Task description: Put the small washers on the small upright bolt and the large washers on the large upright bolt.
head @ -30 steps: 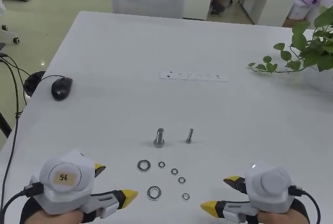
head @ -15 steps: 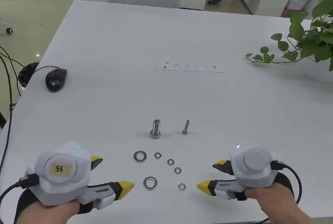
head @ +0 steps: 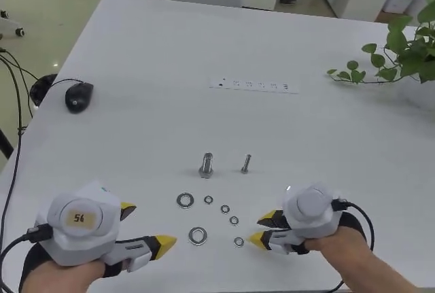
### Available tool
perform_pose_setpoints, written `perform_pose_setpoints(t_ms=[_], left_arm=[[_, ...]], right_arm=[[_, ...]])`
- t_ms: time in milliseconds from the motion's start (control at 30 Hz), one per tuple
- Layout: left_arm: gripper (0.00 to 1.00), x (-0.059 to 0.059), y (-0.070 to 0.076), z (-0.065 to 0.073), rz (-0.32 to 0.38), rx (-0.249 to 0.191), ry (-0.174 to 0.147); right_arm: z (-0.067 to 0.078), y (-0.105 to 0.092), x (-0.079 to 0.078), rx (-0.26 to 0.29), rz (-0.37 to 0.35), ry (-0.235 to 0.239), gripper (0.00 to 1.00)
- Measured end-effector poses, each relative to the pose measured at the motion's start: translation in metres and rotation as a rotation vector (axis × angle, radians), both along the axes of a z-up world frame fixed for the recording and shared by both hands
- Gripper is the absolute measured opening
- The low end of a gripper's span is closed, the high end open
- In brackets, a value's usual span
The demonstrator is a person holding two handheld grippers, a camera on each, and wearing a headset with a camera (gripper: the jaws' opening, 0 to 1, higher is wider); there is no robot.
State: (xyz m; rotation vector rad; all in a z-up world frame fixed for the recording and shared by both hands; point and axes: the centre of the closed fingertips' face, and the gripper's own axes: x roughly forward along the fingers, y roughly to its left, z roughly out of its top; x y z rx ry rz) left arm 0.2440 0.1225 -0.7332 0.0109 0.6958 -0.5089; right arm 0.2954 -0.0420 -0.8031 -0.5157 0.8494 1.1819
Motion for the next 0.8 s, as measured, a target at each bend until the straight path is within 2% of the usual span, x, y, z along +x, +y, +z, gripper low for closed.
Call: perform_pose_setpoints(t_ms=[67, 233, 333, 500, 633, 667, 800], left_arm=[[0.58, 0.000, 0.000, 0.000, 0.002, -0.001, 0.000], [0.58, 0.001, 0.000, 0.001, 0.005, -0.002, -0.002], [0.57, 0.002, 0.001, 0.001, 0.006, -0.002, -0.004], [0.57, 0.002, 0.001, 0.002, 0.003, 0.001, -0.006], [0.57, 0.002, 0.002, 0.003, 0.005, 0.002, -0.007], [0.57, 0.002, 0.002, 0.003, 0.005, 0.001, -0.007], [0.57, 0.002, 0.002, 0.002, 0.008, -0.002, -0.006]], right_arm=[[-0.002, 0.006, -0.005, -0.013, 0.039, 0.006, 0.21], [-0.011, 0.012, -0.015, -0.076, 0.155, -0.017, 0.20], [-0.015, 0.014, -0.018, -0.100, 0.195, -0.026, 0.20], [-0.019, 0.016, -0.020, -0.134, 0.245, -0.044, 0.19], [-0.024, 0.014, -0.019, -0.188, 0.292, -0.060, 0.19], [-0.022, 0.016, -0.019, -0.172, 0.290, -0.055, 0.18], [-0.022, 0.016, -0.020, -0.187, 0.313, -0.053, 0.18]])
